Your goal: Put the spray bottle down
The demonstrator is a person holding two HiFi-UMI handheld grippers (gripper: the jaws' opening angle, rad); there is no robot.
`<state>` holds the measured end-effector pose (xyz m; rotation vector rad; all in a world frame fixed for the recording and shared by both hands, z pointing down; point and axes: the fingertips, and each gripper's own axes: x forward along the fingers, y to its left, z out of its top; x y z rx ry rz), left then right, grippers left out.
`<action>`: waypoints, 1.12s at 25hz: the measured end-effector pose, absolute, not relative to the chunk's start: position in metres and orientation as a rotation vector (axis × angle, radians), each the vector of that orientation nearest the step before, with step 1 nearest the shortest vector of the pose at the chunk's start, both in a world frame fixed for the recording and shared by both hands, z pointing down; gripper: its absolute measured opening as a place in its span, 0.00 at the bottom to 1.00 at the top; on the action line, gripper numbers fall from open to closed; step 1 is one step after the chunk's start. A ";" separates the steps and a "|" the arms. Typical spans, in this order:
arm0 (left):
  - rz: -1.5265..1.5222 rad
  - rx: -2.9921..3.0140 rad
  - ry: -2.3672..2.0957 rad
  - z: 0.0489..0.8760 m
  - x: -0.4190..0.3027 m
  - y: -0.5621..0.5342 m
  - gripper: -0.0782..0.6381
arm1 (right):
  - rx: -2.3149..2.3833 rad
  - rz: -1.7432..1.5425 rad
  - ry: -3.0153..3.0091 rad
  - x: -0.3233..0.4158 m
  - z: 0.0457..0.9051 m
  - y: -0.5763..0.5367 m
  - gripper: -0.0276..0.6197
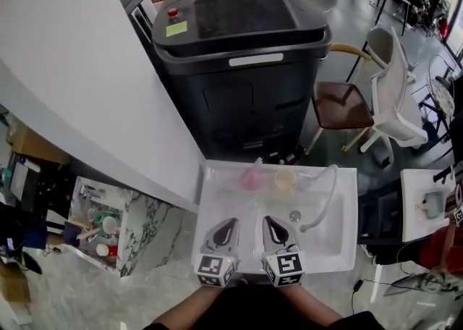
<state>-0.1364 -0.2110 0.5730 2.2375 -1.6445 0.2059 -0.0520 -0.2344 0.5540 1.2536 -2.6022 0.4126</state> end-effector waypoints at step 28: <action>0.194 2.286 -1.691 0.508 -0.092 -0.031 0.13 | 1.253 0.296 -2.614 -0.003 0.492 -0.052 0.04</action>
